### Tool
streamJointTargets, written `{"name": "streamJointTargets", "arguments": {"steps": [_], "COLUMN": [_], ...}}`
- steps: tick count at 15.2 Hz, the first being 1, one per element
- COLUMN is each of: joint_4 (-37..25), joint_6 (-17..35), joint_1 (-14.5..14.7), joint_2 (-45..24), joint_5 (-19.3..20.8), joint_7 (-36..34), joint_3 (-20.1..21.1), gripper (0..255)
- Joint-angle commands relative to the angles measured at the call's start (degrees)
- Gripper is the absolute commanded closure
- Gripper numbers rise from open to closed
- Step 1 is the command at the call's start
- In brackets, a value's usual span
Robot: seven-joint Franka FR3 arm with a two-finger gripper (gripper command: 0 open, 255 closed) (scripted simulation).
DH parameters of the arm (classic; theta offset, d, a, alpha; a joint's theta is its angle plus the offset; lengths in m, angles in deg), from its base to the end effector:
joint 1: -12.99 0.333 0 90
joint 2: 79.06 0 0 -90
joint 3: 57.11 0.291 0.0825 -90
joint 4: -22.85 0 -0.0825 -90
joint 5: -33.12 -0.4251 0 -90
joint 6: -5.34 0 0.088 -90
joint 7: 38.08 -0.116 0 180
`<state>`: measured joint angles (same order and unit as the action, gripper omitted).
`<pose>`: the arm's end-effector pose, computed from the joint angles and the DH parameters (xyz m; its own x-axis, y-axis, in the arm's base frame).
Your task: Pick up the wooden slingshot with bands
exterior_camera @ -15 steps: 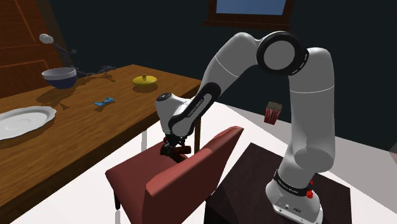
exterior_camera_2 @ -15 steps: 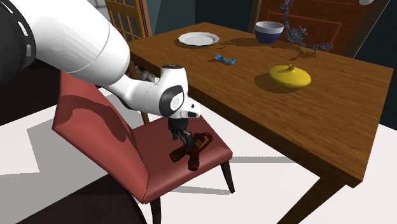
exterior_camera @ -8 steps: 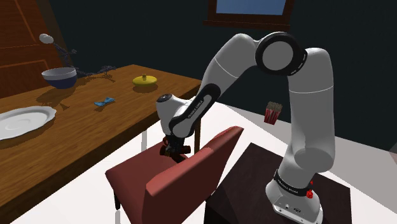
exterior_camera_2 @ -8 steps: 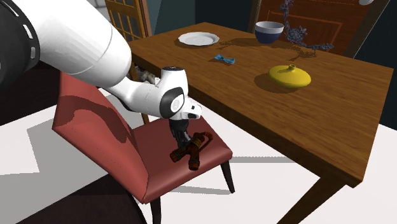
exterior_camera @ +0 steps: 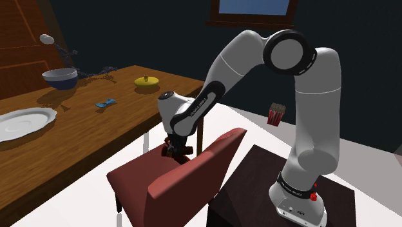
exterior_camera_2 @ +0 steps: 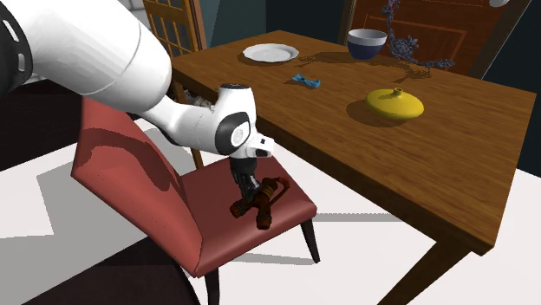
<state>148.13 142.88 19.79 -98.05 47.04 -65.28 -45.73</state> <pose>0.5345 0.1774 0.1627 0.9978 0.0199 -0.0637 0.0276 -0.9922 0.1216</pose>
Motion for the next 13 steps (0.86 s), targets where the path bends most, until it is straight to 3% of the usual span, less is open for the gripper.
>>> {"name": "streamJointTargets", "arguments": {"steps": [1, 13], "joint_4": [-0.12, -1.15], "joint_6": [-1.19, -7.76], "joint_1": [-0.18, -0.77], "joint_2": [1.15, 7.0], "joint_5": [-0.53, -3.23], "joint_7": [0.49, 2.79], "joint_3": [0.24, 1.22], "gripper": [255, 255]}}
